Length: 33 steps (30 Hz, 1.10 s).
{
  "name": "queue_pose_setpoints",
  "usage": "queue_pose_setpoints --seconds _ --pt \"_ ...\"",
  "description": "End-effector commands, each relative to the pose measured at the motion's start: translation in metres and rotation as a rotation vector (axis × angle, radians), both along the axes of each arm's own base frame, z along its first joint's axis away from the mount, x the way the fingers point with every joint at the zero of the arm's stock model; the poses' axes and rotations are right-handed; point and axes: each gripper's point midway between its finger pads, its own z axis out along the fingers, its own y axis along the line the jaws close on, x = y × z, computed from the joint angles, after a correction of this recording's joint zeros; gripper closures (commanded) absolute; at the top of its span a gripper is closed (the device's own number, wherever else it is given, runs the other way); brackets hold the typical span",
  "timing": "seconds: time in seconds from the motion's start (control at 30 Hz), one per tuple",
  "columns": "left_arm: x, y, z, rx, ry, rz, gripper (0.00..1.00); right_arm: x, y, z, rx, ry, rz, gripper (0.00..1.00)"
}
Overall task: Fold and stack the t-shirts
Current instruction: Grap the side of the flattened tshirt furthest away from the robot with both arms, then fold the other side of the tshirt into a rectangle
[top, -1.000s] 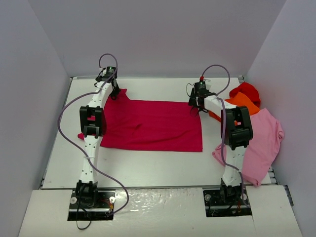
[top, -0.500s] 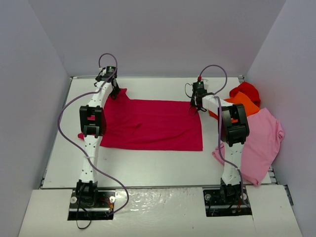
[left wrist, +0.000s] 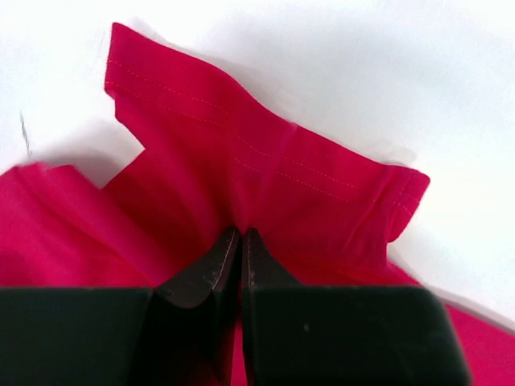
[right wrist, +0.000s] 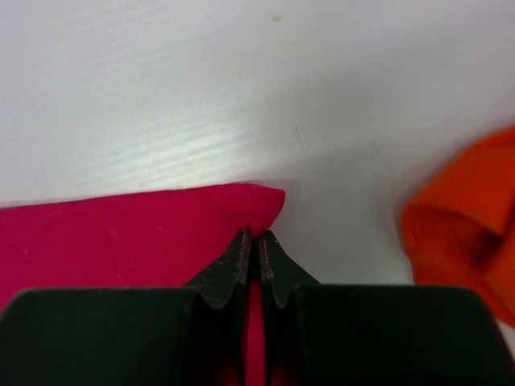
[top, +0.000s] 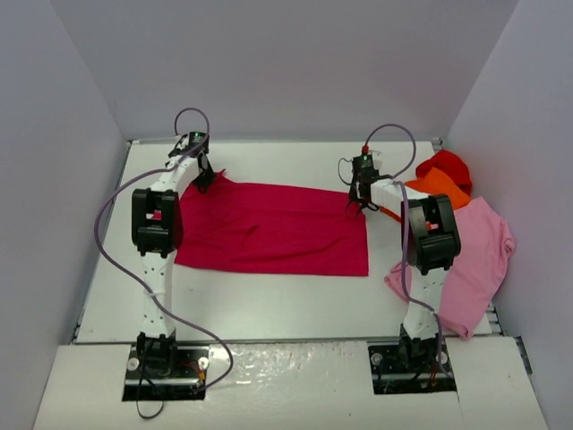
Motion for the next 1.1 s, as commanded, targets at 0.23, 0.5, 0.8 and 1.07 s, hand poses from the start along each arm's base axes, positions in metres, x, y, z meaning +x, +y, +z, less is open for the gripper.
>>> queue_pose_setpoints --seconds 0.23,0.5,0.8,1.07 --pt "-0.055 0.002 0.038 -0.039 -0.040 0.053 1.00 -0.037 -0.007 0.113 -0.024 -0.231 -0.037 1.00" --pt "-0.058 0.009 0.071 -0.012 -0.097 0.073 1.00 -0.047 0.011 0.129 -0.003 -0.266 -0.006 0.99" --pt "-0.064 0.020 0.110 0.003 -0.202 0.134 1.00 -0.094 0.026 0.132 -0.083 -0.297 -0.014 1.00" --pt "-0.090 0.000 0.110 -0.073 -0.190 0.115 1.00 -0.126 0.036 0.103 -0.089 -0.232 0.005 1.00"
